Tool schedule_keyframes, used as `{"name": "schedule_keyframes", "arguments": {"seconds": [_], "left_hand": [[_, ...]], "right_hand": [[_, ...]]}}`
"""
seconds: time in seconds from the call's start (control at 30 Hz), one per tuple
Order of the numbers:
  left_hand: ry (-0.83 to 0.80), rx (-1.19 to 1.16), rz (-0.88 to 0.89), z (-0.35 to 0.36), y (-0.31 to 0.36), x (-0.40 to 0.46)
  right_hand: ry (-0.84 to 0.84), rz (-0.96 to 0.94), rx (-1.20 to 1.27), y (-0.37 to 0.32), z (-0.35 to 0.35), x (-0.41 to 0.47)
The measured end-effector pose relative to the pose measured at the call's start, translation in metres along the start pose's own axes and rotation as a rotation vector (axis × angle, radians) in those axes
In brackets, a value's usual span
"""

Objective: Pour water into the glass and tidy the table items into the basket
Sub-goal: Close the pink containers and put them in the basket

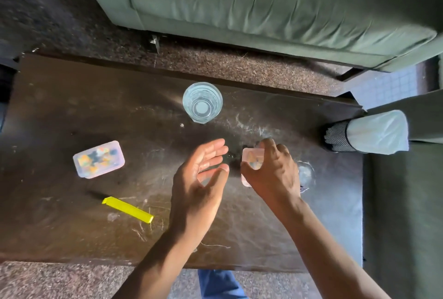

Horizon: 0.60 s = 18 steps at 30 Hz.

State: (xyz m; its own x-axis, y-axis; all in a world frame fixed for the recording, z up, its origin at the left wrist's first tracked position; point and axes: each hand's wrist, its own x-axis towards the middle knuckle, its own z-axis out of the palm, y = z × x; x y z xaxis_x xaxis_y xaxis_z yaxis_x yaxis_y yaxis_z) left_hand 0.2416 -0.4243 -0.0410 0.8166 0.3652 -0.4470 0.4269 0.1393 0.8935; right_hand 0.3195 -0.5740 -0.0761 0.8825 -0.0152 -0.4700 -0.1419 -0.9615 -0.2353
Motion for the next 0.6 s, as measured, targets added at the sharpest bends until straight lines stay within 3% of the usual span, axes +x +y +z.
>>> {"name": "schedule_keyframes", "arguments": {"seconds": [0.17,0.27,0.43,0.6], "left_hand": [[0.051,-0.031,0.009,-0.012,0.006,0.004],[0.114,-0.063,0.022,-0.027,0.01,0.007],[0.221,-0.192,0.05,-0.058,0.015,0.011],[0.297,-0.27,0.152,-0.095,0.026,0.007]], "right_hand": [[0.049,-0.289,0.24,-0.03,-0.027,-0.005],[-0.057,-0.435,0.543,-0.051,-0.037,-0.007],[-0.307,-0.485,0.973,-0.097,-0.041,-0.01],[-0.498,-0.421,1.315,-0.146,-0.031,-0.025]]}}
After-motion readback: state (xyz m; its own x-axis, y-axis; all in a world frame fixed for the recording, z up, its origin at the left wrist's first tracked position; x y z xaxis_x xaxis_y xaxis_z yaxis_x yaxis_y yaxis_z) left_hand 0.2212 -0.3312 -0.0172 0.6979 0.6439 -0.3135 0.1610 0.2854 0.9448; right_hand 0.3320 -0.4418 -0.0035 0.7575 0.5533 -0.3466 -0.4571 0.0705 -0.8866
